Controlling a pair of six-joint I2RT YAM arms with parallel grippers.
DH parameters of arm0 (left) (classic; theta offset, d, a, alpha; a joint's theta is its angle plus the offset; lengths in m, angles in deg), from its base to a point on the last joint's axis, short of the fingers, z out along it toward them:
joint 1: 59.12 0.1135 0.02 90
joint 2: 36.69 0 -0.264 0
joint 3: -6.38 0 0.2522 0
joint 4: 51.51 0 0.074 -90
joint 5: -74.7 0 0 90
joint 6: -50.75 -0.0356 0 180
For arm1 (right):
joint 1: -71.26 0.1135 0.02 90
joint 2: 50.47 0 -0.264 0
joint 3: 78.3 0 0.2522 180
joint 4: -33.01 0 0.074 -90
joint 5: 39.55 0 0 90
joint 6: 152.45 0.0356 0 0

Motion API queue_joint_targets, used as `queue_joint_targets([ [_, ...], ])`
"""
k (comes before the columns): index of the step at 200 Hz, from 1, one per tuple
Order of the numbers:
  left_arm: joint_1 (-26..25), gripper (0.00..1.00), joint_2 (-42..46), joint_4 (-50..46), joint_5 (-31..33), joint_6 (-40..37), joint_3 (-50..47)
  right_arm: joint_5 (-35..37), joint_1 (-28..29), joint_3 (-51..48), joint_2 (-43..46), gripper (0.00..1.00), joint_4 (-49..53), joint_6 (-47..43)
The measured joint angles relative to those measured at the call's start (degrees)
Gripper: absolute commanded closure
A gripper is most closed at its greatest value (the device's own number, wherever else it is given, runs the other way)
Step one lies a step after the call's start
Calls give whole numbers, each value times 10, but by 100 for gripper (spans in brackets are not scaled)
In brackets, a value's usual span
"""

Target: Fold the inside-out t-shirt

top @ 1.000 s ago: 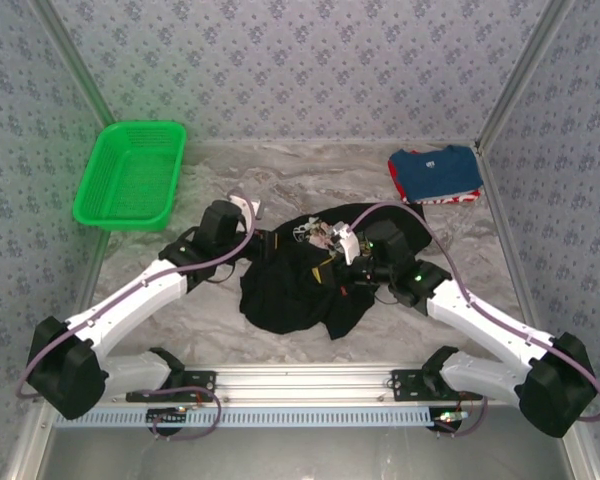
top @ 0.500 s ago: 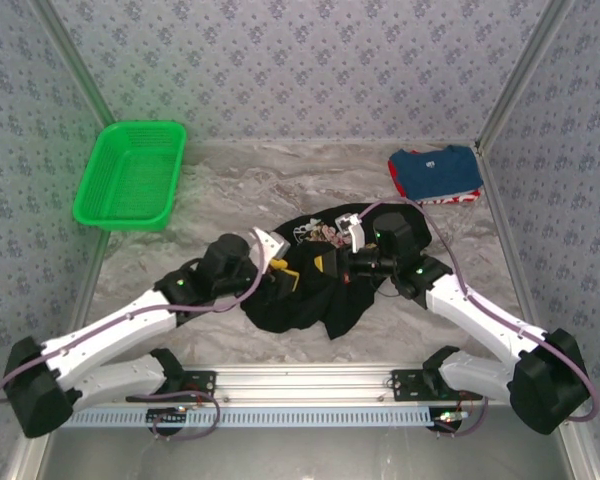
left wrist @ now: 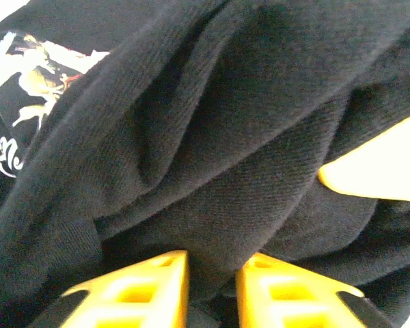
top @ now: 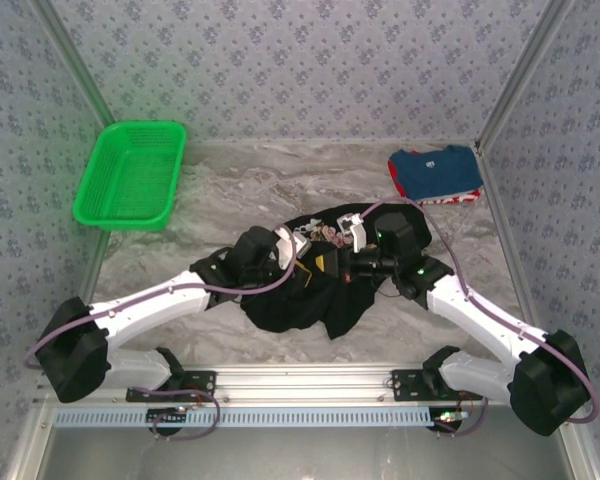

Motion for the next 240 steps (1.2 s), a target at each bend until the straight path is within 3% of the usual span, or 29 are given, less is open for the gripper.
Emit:
queue_joint_targets([
  [18, 7, 100, 0, 5, -5, 2, 0, 0, -1, 0, 0, 100, 0, 0],
  [50, 31, 100, 3, 16, -47, 1, 0, 7, -3, 0, 3, 100, 19, -12],
  [68, 51, 100, 22, 17, -85, 12, -2, 46, -3, 13, 7, 99, 62, -35],
  [105, 78, 100, 100, 38, -163, 89, -2, 194, 12, 95, -10, 77, 155, -76],
  [149, 94, 100, 125, 42, -210, 180, 32, 342, 34, 172, -43, 62, 251, -117],
  [180, 103, 100, 120, 41, -215, 223, 50, 390, 79, 184, -5, 55, 309, -155],
  [194, 103, 100, 117, 40, -216, 230, 52, 377, 99, 179, 34, 58, 313, -166],
  [212, 103, 100, 114, 37, -216, 231, 52, 342, 114, 162, 72, 69, 295, -171],
  [240, 103, 100, 109, 37, -216, 235, 52, 303, 136, 130, 65, 80, 254, -165],
])
